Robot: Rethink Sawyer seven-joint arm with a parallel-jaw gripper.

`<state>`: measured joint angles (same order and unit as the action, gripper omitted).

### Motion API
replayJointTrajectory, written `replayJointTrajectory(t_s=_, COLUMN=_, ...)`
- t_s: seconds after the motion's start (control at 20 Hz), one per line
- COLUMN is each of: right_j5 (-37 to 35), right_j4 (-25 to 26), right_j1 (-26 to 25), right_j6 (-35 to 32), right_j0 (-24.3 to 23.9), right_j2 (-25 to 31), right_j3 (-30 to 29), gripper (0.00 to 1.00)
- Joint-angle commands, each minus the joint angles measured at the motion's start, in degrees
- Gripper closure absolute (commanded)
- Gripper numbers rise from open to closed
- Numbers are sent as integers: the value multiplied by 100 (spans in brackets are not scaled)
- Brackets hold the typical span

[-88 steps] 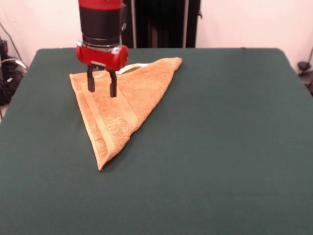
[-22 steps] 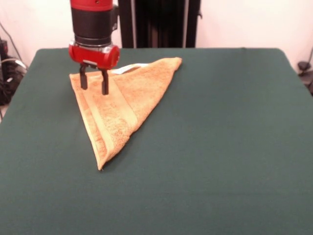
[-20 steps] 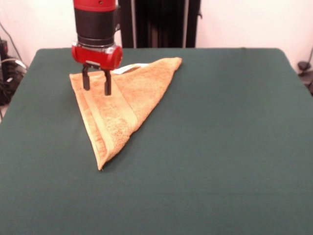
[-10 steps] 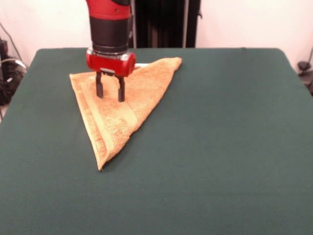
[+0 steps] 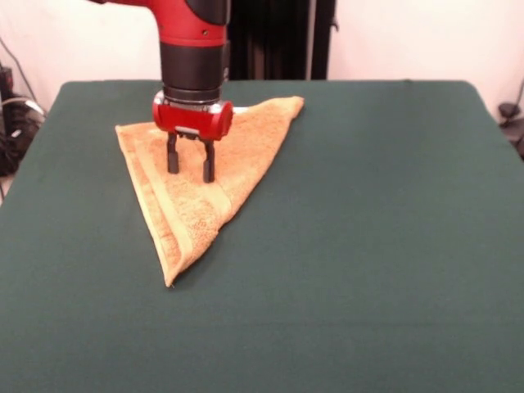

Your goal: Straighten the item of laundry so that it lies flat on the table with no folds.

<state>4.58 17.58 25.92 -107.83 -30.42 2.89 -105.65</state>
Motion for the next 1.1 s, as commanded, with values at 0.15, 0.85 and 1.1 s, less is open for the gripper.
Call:
replayJointTrajectory(t_s=0.15, right_j5=157, right_j4=203, right_j1=-1145, right_j6=-488, right_j0=1, right_j2=510, right_j3=561, gripper=0)
replayJointTrajectory(t_s=0.85, right_j5=233, right_j4=162, right_j1=-1110, right_j6=-620, right_j0=131, right_j2=384, right_j3=557, gripper=100)
replayJointTrajectory(t_s=1.1, right_j5=314, right_j4=32, right_j1=-941, right_j6=-770, right_j0=297, right_j2=218, right_j3=411, gripper=100)
